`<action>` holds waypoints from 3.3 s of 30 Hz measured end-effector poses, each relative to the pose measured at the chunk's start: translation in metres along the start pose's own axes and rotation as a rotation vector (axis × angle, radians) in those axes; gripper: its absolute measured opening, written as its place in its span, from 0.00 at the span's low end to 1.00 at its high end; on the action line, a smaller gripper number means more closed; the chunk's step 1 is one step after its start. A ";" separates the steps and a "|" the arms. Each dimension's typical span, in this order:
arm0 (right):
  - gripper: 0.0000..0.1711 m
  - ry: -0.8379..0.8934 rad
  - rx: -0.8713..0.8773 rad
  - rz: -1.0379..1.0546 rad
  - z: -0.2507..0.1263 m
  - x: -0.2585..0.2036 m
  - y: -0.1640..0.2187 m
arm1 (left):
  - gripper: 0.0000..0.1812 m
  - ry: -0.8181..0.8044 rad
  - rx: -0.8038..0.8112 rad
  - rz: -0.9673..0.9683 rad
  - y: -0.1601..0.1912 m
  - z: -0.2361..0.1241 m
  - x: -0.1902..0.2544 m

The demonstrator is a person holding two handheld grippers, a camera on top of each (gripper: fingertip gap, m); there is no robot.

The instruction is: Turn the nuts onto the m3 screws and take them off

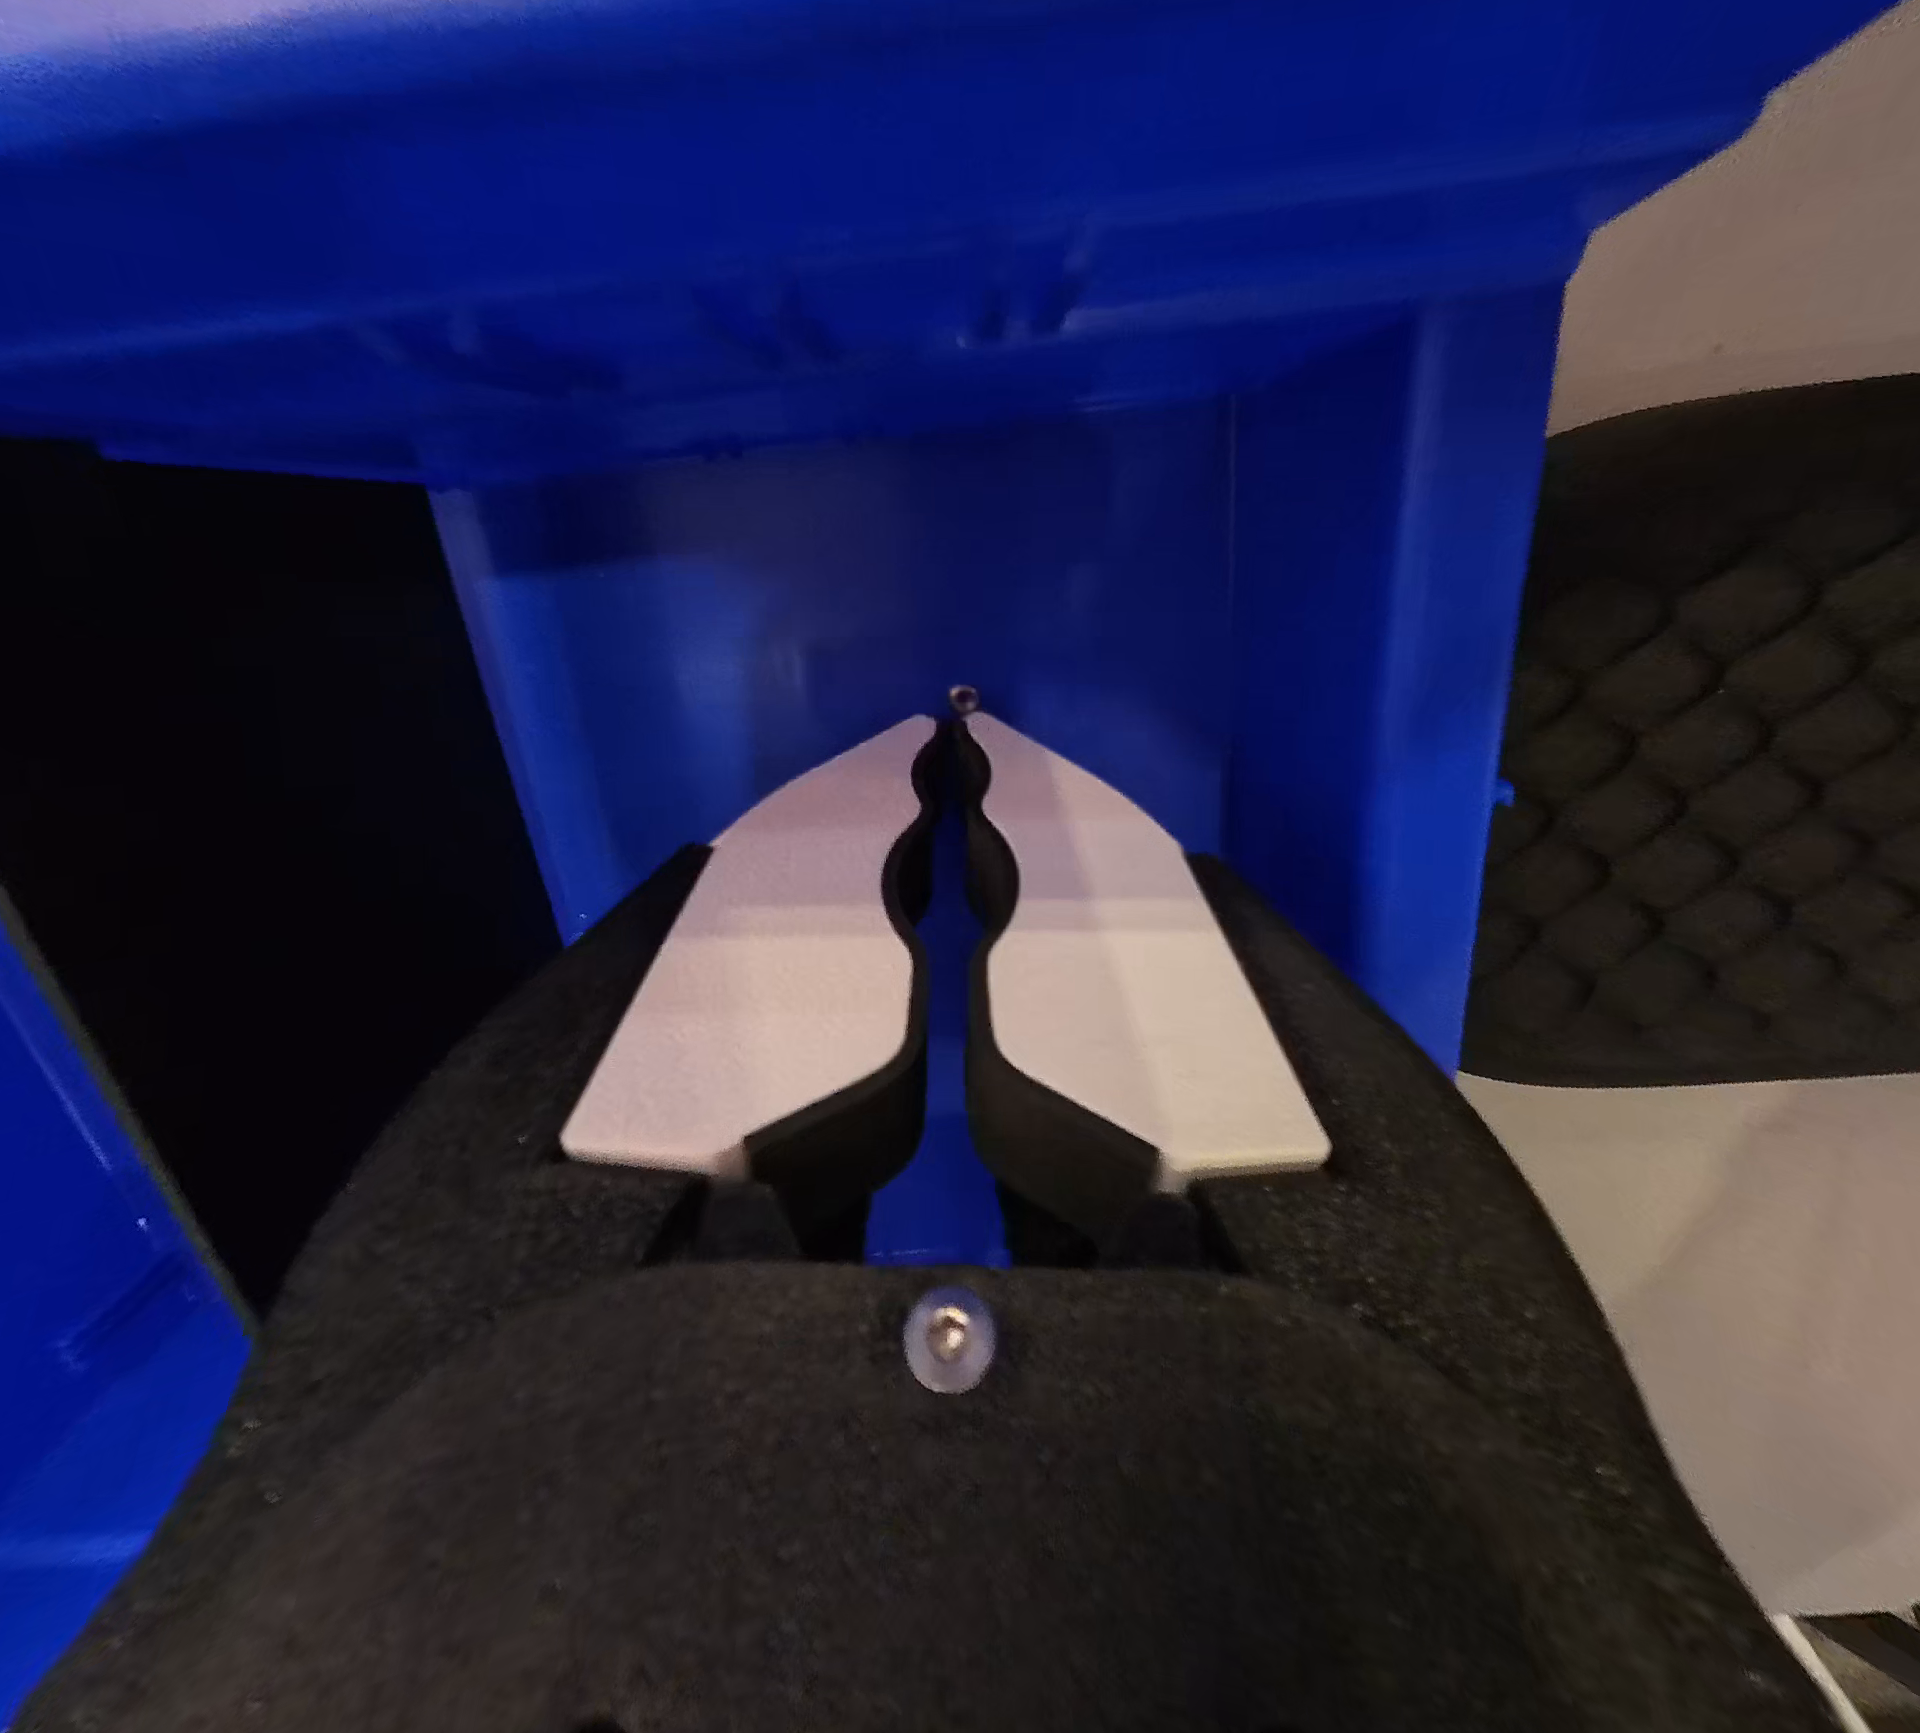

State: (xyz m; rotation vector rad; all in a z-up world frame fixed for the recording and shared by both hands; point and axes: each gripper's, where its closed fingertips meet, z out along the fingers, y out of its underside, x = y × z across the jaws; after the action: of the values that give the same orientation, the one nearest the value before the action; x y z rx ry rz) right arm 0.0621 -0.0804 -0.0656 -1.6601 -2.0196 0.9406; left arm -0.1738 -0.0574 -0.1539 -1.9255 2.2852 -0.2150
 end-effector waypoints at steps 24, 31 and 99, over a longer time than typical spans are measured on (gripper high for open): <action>0.30 -0.007 -0.025 0.005 0.000 -0.001 0.005 | 0.08 0.001 0.002 -0.067 -0.005 0.003 -0.001; 0.30 -0.009 -0.035 0.006 0.001 -0.001 0.007 | 0.05 -0.010 -0.004 -0.089 -0.006 0.004 -0.004; 0.27 0.045 0.050 -0.054 -0.125 -0.067 0.048 | 0.13 -0.244 0.206 -0.284 -0.228 -0.020 -0.068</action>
State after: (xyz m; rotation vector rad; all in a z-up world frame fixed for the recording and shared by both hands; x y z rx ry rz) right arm 0.1941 -0.1075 -0.0003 -1.5780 -1.9845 0.9192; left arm 0.0533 -0.0279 -0.0869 -2.0335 1.7636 -0.2226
